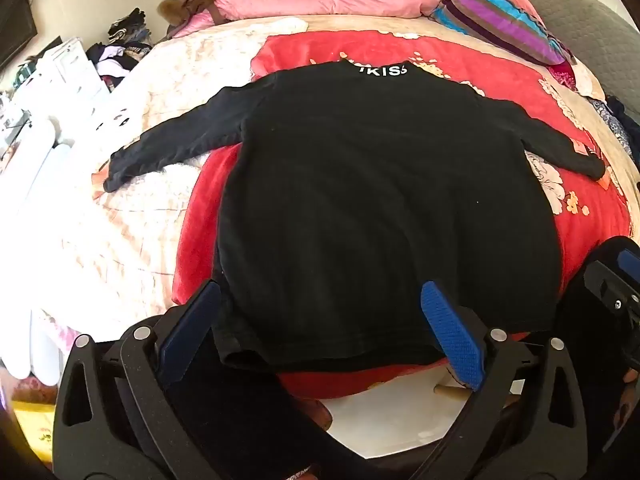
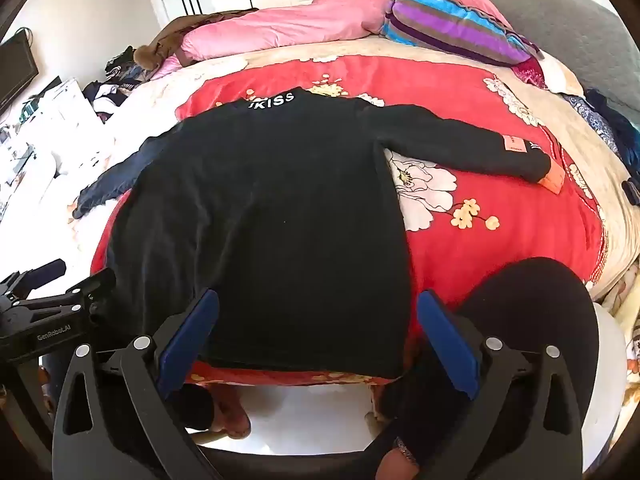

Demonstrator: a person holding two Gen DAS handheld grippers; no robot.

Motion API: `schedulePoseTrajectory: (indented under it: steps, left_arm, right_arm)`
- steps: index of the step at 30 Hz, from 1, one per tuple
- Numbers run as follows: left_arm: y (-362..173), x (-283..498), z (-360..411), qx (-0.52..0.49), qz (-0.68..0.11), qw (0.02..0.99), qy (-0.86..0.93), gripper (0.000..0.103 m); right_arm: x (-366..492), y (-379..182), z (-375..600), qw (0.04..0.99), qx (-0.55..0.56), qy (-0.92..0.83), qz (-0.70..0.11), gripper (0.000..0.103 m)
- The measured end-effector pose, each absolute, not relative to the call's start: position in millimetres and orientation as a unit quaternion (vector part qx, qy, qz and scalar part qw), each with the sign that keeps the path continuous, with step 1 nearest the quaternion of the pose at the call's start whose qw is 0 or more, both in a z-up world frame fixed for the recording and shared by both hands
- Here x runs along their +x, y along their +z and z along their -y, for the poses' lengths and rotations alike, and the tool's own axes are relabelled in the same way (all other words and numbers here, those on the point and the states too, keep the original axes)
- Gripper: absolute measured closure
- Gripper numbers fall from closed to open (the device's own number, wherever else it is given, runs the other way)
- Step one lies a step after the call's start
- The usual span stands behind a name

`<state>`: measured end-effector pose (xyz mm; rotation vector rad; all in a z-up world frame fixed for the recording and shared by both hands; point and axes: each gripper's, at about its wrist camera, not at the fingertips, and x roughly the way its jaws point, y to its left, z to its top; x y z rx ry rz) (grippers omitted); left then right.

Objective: Fold small clothes

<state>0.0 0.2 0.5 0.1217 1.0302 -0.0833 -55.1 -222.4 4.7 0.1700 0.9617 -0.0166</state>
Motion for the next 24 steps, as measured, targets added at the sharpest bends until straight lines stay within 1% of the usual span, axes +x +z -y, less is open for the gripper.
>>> schedulePoseTrajectory:
  steps: [7, 24]
  left_arm:
    - [1.2, -2.9, -11.5, 0.046, -0.490, 0.869, -0.041, 0.009]
    - [4.0, -1.8, -0.3, 0.059, -0.488, 0.870, -0.034, 0.009]
  right_arm:
    - [-56.4, 6.8, 220.1, 0.884, 0.074, -0.010, -0.462, 0.004]
    - [-61.2, 12.2, 213.6, 0.892, 0.061, 0.000, -0.447, 0.004]
